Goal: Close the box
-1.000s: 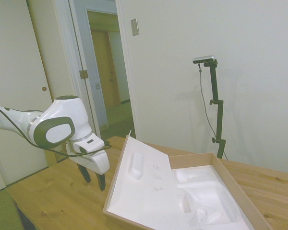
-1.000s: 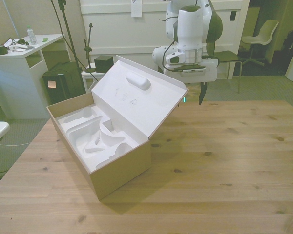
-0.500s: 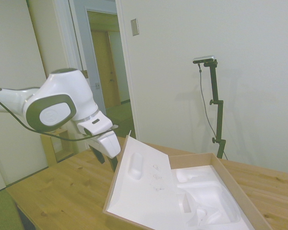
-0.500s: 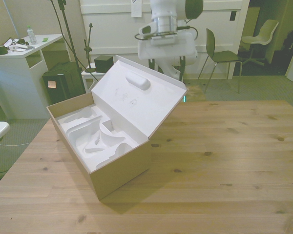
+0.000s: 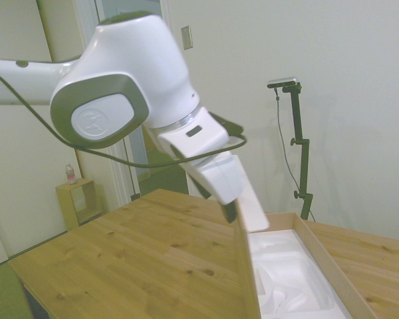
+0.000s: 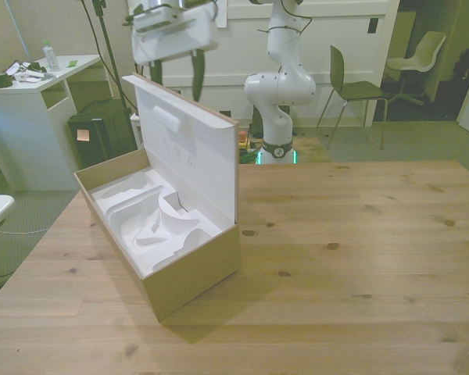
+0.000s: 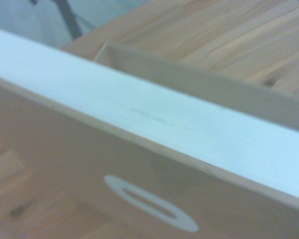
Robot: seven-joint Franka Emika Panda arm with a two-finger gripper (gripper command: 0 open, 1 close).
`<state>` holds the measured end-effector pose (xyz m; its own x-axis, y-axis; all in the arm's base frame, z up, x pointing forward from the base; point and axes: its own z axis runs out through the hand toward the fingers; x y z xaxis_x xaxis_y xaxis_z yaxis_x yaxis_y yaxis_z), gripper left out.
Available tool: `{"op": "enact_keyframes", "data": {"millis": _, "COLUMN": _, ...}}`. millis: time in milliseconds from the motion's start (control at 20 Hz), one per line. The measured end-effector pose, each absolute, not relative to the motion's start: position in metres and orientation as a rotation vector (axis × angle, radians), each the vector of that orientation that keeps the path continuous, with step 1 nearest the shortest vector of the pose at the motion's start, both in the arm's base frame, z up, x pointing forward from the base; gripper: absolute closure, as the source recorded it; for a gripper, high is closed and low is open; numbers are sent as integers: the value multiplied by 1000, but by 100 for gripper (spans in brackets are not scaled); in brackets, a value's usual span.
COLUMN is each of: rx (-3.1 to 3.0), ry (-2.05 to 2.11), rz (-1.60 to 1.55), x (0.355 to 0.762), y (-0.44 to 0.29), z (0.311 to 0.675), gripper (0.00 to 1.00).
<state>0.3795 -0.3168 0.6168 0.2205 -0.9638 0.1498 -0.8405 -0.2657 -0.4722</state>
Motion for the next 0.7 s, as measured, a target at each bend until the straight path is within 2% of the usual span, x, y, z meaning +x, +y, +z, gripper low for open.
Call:
{"op": "enact_keyframes", "data": {"millis": 150, "rx": -2223, "ry": 1689, "rz": -600, "x": 395, "y": -318, "z": 604, "gripper": 0}}
{"op": "enact_keyframes", "data": {"millis": 350, "rx": -2315, "ry": 1605, "rz": -544, "x": 419, "y": -283, "z": 576, "gripper": 0}}
{"op": "enact_keyframes", "data": {"millis": 700, "rx": -2572, "ry": 1259, "rz": -262, "x": 413, "y": -157, "z": 531, "gripper": 0}}
